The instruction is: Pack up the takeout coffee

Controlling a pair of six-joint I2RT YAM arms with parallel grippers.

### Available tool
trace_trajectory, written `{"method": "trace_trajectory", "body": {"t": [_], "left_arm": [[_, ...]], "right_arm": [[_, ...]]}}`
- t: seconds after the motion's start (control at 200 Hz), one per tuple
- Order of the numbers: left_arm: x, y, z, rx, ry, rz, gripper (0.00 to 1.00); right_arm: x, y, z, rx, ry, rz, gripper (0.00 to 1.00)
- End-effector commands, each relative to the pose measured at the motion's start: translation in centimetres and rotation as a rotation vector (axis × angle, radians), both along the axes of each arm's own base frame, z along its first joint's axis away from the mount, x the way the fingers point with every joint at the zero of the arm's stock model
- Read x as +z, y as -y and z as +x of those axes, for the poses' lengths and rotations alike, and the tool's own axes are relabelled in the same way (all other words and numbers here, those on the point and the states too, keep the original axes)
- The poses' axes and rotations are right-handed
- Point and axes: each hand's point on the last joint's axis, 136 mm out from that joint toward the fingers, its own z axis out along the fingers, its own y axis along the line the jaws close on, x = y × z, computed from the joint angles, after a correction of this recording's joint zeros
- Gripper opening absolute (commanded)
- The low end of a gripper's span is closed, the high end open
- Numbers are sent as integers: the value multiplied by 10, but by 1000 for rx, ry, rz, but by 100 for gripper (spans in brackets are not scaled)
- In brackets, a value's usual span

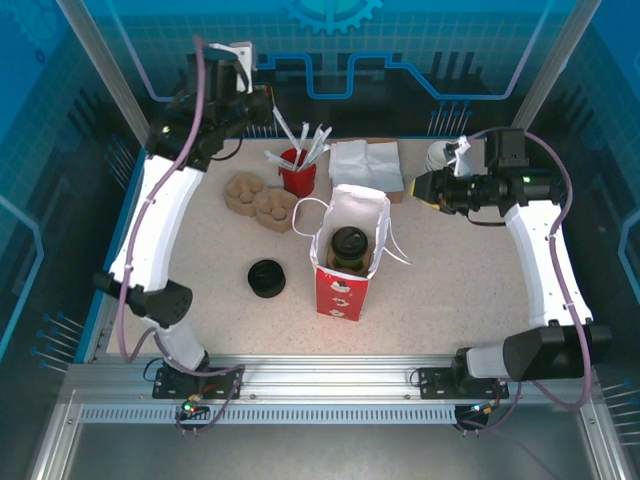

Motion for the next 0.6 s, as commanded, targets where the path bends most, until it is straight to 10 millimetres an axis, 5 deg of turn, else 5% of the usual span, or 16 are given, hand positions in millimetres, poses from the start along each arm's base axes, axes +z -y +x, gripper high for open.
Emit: {"method": "trace_trajectory", "body": {"t": [0.0,0.345,0.595], "left_arm": [[15,12,-49,-96,-37,-54,5],[39,73,-146,-449,-60,-146,5],[8,109,-191,-607,-162,-94,4]], "right_arm": [[15,6,16,-32,50,-5,35],[11,15,58,-112,11,-38,34],[12,8,79,-115,12,-59,33]]}}
